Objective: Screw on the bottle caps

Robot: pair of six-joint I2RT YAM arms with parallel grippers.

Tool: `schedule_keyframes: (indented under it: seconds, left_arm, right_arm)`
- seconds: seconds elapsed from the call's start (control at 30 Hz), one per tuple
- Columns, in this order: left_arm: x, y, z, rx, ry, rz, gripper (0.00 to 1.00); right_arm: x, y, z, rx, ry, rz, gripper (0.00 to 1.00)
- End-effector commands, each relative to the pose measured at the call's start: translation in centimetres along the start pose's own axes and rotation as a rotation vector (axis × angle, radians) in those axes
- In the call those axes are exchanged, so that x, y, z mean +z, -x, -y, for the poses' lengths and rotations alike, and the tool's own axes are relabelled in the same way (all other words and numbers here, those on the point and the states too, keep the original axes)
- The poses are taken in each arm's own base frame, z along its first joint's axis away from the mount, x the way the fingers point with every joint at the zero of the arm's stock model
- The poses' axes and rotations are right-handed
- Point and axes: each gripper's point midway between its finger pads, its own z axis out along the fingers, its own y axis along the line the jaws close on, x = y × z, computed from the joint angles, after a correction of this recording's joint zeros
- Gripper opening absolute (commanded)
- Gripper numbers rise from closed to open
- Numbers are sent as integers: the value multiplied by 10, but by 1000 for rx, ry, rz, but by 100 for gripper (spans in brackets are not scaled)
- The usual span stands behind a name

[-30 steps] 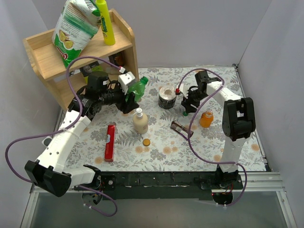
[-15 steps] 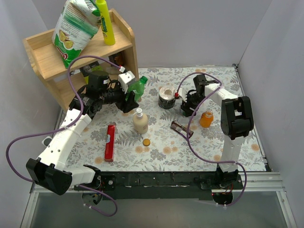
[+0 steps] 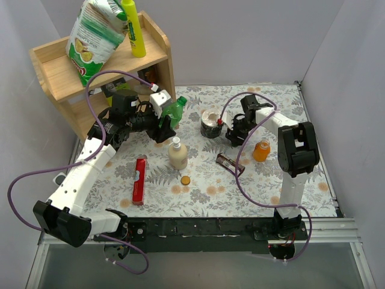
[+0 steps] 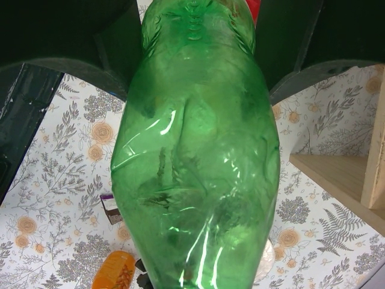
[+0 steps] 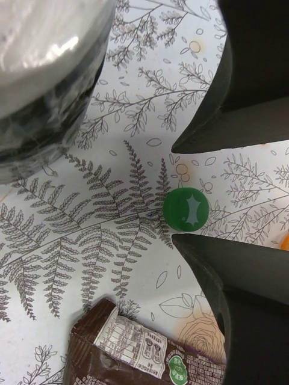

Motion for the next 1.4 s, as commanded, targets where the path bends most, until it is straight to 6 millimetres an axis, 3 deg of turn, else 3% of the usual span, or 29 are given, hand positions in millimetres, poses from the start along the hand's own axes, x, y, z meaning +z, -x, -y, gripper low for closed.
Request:
schedule_keyframes:
  seconds: [0.0, 0.47, 0.87, 1.03, 1.1, 1.13, 1.17, 1.23, 1.27, 1.37]
  left_arm:
    - [-1, 4, -3, 5, 14, 18, 0]
    - [1, -2, -3, 3, 11, 13, 0]
    - [9, -15, 6, 34, -61, 0, 0]
    - [13, -19, 10, 42, -87, 12, 0]
    - [13, -18, 14, 57, -104, 23, 0]
    - [16, -23, 17, 62, -118, 18, 0]
    - [15, -24, 20, 104, -131, 26, 0]
    - [17, -33, 26, 126, -170, 22, 0]
    - [18, -37, 28, 154, -183, 21, 0]
    - [23, -46, 37, 186, -232, 43, 0]
  right_arm:
    - [8, -6, -5, 0, 8, -19, 62]
    - [10, -13, -5, 16, 3, -54, 57]
    - [7, -20, -12, 27, 24, -92, 47]
    - [-4, -14, -15, 26, 45, -91, 34]
    - [-23, 2, -11, 23, 18, -60, 32]
    - [-34, 6, -22, 39, 43, -54, 31]
    - [-56, 28, -27, 18, 23, 5, 31]
    - [-85, 50, -46, 18, 42, 61, 31]
    - [-112, 74, -55, -8, 18, 139, 31]
    - [-164, 128, -87, -63, 3, 284, 31]
